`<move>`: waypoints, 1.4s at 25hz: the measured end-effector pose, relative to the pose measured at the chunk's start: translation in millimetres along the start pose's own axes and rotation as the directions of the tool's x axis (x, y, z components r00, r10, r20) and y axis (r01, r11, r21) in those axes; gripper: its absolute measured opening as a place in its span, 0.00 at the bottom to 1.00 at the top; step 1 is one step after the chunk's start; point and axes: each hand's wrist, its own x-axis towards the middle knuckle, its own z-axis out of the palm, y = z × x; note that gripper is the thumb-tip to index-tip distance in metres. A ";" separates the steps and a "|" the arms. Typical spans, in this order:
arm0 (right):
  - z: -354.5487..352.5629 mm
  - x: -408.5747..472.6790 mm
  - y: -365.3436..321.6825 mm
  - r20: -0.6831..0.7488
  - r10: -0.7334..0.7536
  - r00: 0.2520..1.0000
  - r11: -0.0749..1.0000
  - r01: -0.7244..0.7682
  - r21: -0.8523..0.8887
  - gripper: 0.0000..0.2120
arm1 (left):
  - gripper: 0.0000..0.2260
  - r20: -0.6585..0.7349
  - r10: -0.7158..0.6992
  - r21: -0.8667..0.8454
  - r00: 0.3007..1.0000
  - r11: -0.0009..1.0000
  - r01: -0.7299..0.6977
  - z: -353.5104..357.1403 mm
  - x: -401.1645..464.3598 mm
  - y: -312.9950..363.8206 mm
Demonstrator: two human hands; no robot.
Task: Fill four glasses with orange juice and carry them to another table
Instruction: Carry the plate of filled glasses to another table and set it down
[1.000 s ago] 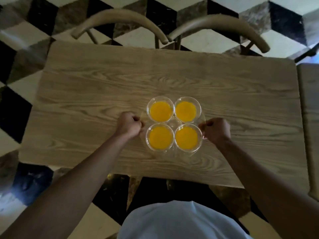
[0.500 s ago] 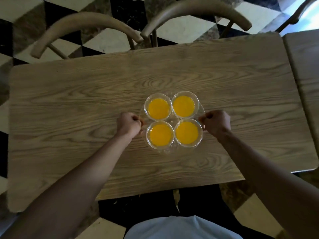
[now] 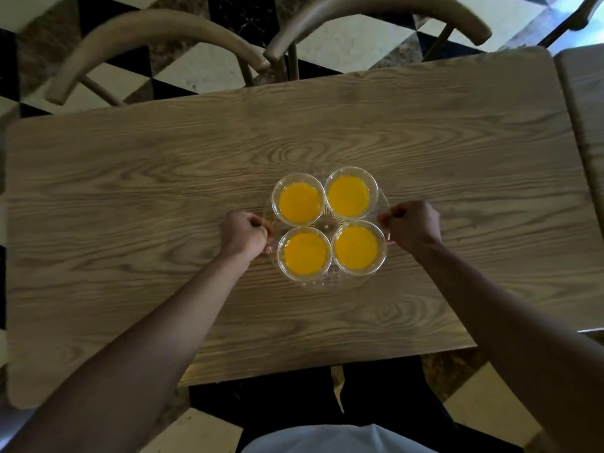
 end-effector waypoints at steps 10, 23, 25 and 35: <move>5.3 7.4 5.7 0.055 0.030 0.998 0.999 -0.032 0.035 0.09 | 0.16 0.003 -0.027 0.003 1.000 1.000 0.027 4.9 0.4 3.5; 6.5 9.9 1.8 0.030 0.037 0.999 0.998 -0.039 0.040 0.14 | 0.17 0.001 0.016 0.020 1.000 1.000 -0.016 1.8 2.0 12.4; 6.7 11.6 0.5 0.025 0.036 0.999 0.999 -0.037 0.038 0.13 | 0.18 -0.002 0.024 0.037 1.000 0.999 -0.024 1.3 2.2 12.7; 6.3 10.8 1.9 0.050 0.048 0.998 0.998 -0.050 0.034 0.10 | 0.13 0.004 0.020 -0.084 1.000 0.996 -0.020 2.4 -7.4 11.4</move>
